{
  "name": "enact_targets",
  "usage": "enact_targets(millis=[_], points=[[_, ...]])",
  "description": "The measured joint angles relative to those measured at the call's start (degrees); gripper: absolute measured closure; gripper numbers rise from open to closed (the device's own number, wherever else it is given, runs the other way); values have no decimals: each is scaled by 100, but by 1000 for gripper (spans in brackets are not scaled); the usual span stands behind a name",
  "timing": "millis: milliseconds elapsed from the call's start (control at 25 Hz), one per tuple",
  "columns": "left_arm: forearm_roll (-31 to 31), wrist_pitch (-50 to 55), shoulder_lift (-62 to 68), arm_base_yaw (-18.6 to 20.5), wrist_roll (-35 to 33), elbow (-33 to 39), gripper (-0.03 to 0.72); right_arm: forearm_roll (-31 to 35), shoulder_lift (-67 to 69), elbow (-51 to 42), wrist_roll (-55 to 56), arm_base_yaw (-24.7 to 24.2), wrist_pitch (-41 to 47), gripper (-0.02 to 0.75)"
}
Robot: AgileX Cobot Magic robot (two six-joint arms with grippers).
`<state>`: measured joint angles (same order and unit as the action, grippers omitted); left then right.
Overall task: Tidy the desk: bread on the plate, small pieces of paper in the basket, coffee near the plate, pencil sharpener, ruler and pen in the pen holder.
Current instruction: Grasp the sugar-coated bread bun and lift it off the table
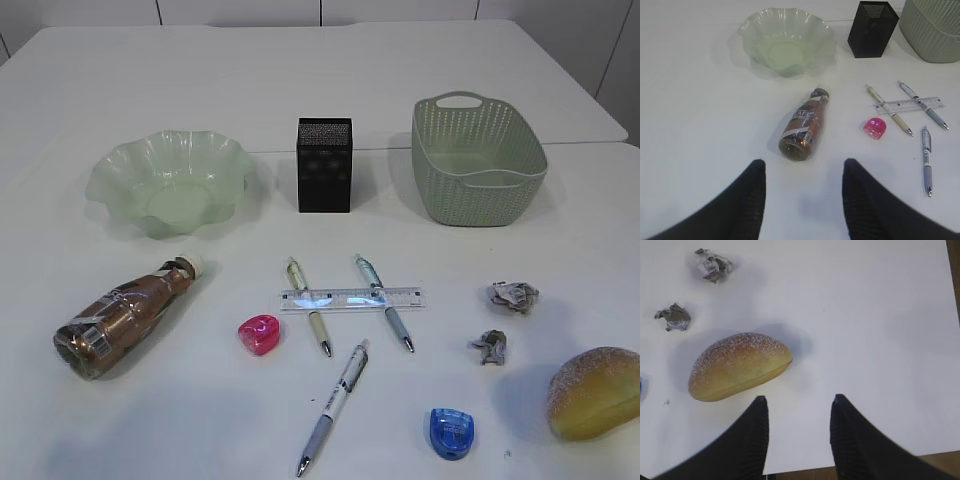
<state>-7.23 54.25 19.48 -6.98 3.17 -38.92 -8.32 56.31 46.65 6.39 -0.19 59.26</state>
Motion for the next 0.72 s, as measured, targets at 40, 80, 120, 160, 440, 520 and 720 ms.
enact_targets(millis=[40,80,120,160,440,520,720], points=[[-15,0,0,0,0,0,336,0,47,12,0,0,10,404],[-25,0,0,0,0,0,337,0,154,49,-52,0,33,404],[-19,0,0,0,0,0,336,0,226,62,-81,0,33,404],[-28,0,0,0,0,0,337,0,308,87,-92,0,33,404],[-32,0,0,0,0,0,336,0,1038,391,-224,0,42,404],[-32,0,0,0,0,0,336,0,1177,434,-327,0,53,404],[-41,0,0,0,0,0,337,263,1375,443,-1399,0,65,403]])
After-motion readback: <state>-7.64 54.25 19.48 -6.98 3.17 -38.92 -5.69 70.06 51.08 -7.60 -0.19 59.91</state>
